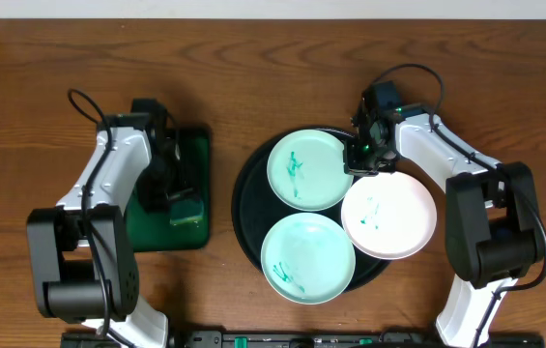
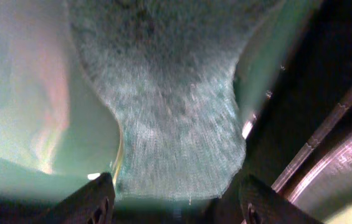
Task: Clean dirty plates on tray and stack at the side
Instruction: 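Close the left gripper on the sponge and pinch it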
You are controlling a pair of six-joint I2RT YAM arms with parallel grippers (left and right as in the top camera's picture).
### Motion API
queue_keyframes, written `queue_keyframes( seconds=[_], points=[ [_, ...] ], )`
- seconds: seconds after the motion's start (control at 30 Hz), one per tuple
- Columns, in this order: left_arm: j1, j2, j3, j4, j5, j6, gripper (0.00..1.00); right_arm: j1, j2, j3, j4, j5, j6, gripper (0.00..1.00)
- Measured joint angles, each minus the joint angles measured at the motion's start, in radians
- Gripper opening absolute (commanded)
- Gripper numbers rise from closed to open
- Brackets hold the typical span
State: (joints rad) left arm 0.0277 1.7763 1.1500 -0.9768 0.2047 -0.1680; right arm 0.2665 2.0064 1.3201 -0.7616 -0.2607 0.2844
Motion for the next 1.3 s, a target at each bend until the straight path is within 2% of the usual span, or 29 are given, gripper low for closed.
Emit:
queue_keyframes(
  seconds=[0.4,0.53,0.7,0.77,0.93,0.97,1.03,1.07,1.1,1.13,1.17,1.3],
  points=[
    [0.000,0.000,-0.047,0.182,-0.001,-0.015,0.65,0.000,0.000,0.000,-0.005,0.000,-0.002,0.01],
    [0.000,0.000,-0.047,0.192,-0.001,-0.016,0.60,0.000,0.000,0.000,-0.006,0.000,-0.004,0.01],
    [0.000,0.000,-0.047,0.193,-0.002,-0.016,0.58,0.000,0.000,0.000,-0.008,0.000,-0.004,0.01],
    [0.000,0.000,-0.047,0.196,-0.006,-0.018,0.53,0.000,0.000,0.000,-0.009,0.000,-0.004,0.01],
    [0.000,0.000,-0.050,0.209,-0.013,-0.019,0.53,0.000,0.000,0.000,-0.011,0.000,-0.004,0.01],
    [0.000,0.000,-0.051,0.211,-0.013,-0.018,0.51,0.000,0.000,0.000,-0.012,0.000,-0.004,0.01],
    [0.000,0.000,-0.052,0.212,-0.014,-0.020,0.38,0.000,0.000,0.000,-0.014,0.000,-0.005,0.01],
    [0.000,0.000,-0.053,0.214,-0.018,-0.020,0.37,0.000,0.000,0.000,-0.015,0.000,-0.006,0.01],
    [0.000,0.000,-0.054,0.216,-0.022,-0.015,0.43,0.000,0.000,0.000,-0.017,0.000,-0.008,0.01],
    [0.001,0.000,-0.055,0.218,-0.024,-0.016,0.81,0.000,0.000,0.000,-0.019,0.000,-0.009,0.01],
    [0.000,0.000,-0.056,0.219,-0.024,-0.009,0.92,0.000,0.000,0.000,-0.020,0.000,-0.010,0.01],
    [-0.003,0.000,-0.056,0.226,-0.020,-0.014,0.92,0.000,0.000,0.000,-0.023,0.000,-0.014,0.01]
  ],
)
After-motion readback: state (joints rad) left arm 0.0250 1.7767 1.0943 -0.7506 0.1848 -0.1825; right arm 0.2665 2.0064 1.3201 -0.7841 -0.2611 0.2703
